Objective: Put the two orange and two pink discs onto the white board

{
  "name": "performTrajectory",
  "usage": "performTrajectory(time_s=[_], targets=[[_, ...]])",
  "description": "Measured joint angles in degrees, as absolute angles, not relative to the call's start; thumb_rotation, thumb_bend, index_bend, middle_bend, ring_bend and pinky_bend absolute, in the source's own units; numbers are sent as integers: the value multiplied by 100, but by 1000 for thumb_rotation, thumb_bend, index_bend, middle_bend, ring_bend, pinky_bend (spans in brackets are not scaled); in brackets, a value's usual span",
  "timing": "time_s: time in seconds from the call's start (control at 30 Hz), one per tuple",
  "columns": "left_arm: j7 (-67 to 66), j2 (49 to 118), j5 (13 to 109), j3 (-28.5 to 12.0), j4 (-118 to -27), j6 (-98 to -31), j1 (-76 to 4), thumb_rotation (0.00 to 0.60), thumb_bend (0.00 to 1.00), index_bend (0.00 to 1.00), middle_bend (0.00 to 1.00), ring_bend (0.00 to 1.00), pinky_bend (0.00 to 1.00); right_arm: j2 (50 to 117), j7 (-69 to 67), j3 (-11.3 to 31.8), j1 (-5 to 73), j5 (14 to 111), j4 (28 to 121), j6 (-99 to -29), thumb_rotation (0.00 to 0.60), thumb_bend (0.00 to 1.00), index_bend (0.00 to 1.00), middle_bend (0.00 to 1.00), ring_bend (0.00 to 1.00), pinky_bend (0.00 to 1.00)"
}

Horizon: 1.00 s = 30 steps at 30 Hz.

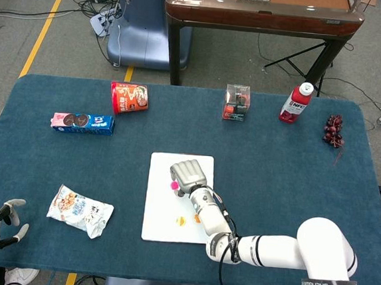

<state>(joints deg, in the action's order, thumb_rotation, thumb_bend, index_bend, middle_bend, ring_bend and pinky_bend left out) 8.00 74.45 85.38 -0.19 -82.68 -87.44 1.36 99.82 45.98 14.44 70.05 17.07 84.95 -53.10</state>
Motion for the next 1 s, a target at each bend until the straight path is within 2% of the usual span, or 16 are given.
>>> performTrajectory(time_s=[0.7,1.0], targets=[[897,7519,8543,39,-8121,-8744,213,600,309,386,621,565,753,10133,4653,1327,7152,1309,8103,-5238,600,226,508,1000,1000,1000],[914,7539,8552,57,-8088,-8739,235,600,309,386,621,565,753,10172,4667,1374,7185,1258,8018,-5278,600,82,286,1000,1000,1000]])
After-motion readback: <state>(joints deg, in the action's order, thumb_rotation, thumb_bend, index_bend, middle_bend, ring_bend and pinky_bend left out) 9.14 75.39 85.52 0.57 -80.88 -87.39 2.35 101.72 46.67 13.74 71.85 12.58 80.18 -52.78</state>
